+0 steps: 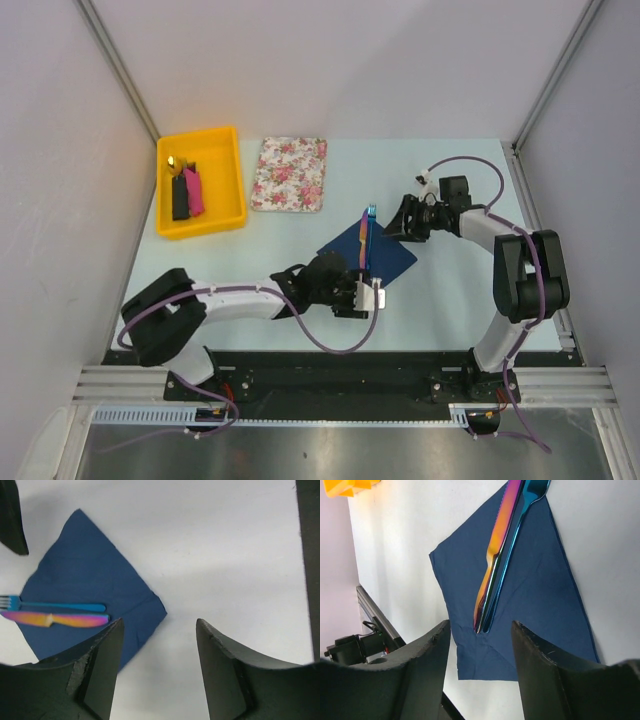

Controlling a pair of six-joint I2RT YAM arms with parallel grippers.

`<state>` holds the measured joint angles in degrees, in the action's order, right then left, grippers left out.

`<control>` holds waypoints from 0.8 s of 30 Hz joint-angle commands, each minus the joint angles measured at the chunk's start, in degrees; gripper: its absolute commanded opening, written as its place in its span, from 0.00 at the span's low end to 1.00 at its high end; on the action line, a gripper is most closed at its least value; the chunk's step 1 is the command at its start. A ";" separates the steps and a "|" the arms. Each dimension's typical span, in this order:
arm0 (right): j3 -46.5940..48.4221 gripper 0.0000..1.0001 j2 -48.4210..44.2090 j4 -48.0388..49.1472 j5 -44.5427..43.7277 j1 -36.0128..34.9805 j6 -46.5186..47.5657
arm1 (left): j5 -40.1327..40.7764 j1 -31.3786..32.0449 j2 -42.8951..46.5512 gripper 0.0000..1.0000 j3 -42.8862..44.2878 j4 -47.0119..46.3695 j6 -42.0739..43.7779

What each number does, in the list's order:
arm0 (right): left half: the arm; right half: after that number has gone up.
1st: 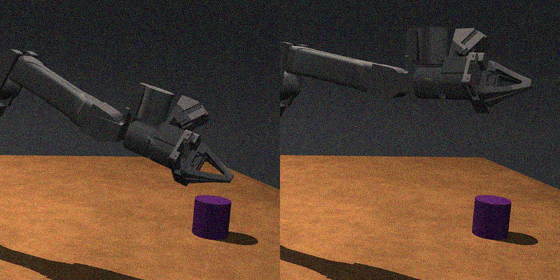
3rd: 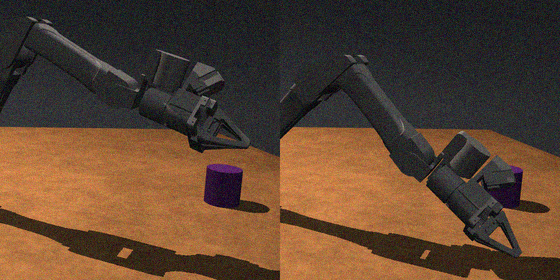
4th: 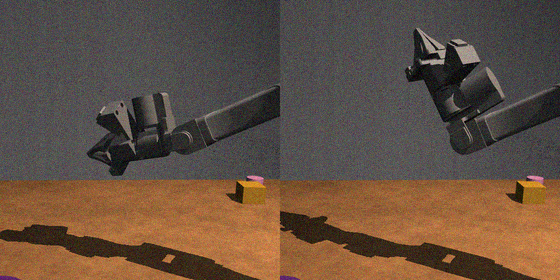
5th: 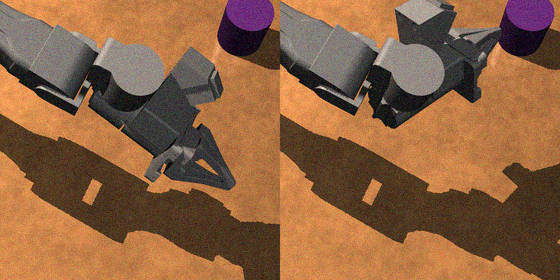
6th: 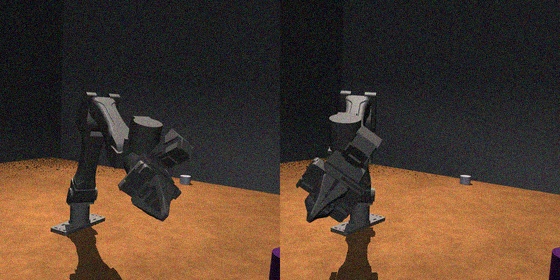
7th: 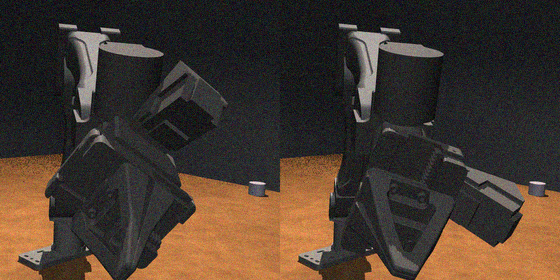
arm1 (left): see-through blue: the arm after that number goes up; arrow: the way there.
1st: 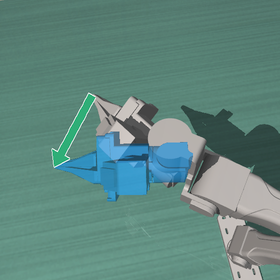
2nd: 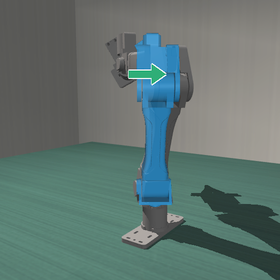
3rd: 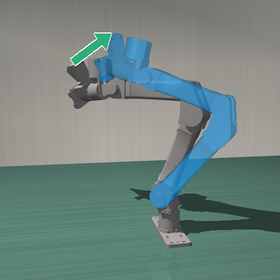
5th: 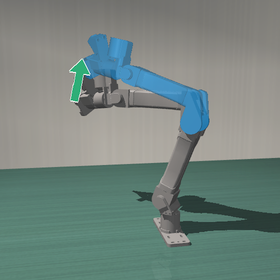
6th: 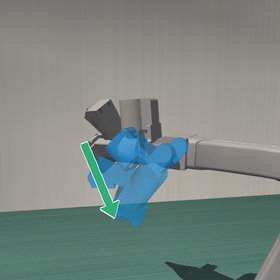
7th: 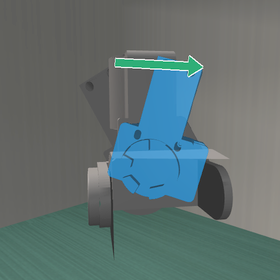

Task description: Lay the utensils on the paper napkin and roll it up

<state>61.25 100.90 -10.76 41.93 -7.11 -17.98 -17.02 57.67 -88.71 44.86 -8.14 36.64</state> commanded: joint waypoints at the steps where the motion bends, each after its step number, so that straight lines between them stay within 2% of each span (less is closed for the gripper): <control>1: 0.71 0.57 0.08 0.48 1.66 0.78 0.57 | 3.83 2.09 -4.36 0.63 0.92 -7.93 7.73; 9: 1.41 0.58 -0.18 -1.01 2.71 3.33 1.45 | 4.80 2.36 -10.51 0.52 2.86 -8.91 11.61; 12: 1.24 0.58 -0.35 -1.63 3.24 3.86 1.80 | 6.55 2.18 -12.01 0.42 4.27 -9.61 10.56; 15: 0.98 0.58 -0.44 -2.07 3.68 4.12 1.89 | 7.17 1.75 -12.45 0.23 5.67 -10.22 9.59; 17: 0.97 0.58 -0.53 -2.33 4.03 4.21 1.98 | 6.82 1.31 -12.11 0.14 6.20 -10.14 9.06; 18: 0.97 0.58 -0.53 -2.59 4.12 4.48 2.24 | 6.47 1.04 -11.76 0.04 6.64 -9.88 8.54; 19: 0.97 0.58 -0.53 -2.68 4.21 4.48 2.24 | 6.29 0.78 -11.32 0.00 6.99 -9.61 8.18; 24: 0.62 0.58 -1.15 -3.30 4.74 5.36 2.42 | 3.31 -2.47 -11.75 0.00 13.04 -3.74 4.76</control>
<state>61.25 100.92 -13.23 44.97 -2.61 -16.49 -10.92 57.87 -101.03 51.70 -14.63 44.75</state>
